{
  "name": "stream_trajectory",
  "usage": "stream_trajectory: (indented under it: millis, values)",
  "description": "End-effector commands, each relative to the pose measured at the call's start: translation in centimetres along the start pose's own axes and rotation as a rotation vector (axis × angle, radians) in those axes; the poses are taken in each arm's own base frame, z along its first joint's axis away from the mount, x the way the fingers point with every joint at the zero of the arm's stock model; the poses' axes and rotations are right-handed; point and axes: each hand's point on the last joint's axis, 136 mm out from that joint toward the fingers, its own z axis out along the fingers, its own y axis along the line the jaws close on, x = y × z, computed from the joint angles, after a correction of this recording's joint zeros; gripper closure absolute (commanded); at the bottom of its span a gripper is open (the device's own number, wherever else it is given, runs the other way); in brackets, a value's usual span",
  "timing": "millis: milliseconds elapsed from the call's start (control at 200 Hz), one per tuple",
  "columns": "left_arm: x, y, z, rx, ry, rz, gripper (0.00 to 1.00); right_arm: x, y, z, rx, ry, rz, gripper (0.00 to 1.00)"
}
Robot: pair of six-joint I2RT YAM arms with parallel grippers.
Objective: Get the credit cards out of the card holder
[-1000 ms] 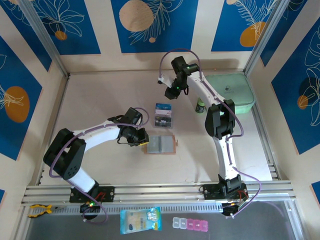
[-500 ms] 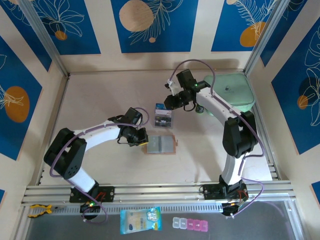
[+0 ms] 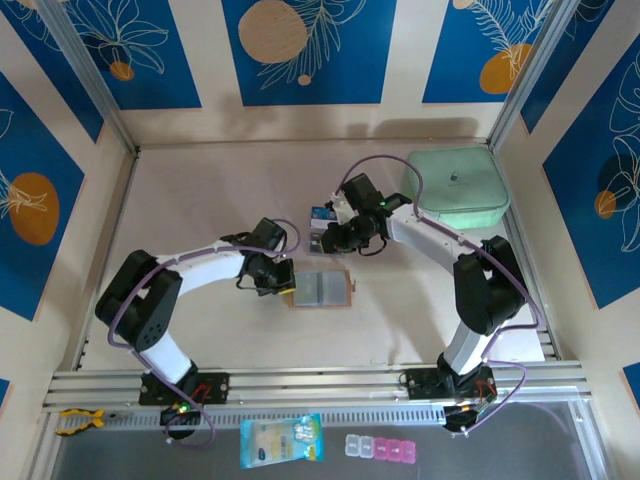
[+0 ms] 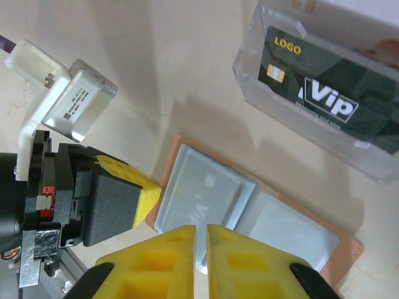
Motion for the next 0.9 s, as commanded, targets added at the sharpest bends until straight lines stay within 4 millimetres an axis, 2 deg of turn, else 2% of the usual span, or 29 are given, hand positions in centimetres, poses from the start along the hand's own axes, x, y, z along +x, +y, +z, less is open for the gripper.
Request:
stream_trajectory:
  millis: [0,80,275,490,895]
  values:
    - [0.2,1.3,0.9,-0.028,0.015,0.000,0.94,1.4,1.2,-0.5,-0.053,0.036,0.094,0.88]
    - [0.4,1.5,1.1,-0.028,0.018,-0.004,0.94,2.5,1.8,-0.1,-0.076,0.069,0.100,0.88]
    - [0.8,2.2,1.2,-0.044,0.025,-0.006,0.95,4.3,1.9,1.1,-0.070,0.112,0.132,0.86]
    - [0.9,2.3,1.4,-0.046,0.026,-0.008,0.94,5.5,2.2,2.5,-0.097,0.128,0.193,0.77]
    - [0.7,2.8,1.2,-0.071,0.008,-0.007,0.95,6.8,2.1,5.5,-0.066,0.183,0.252,0.71]
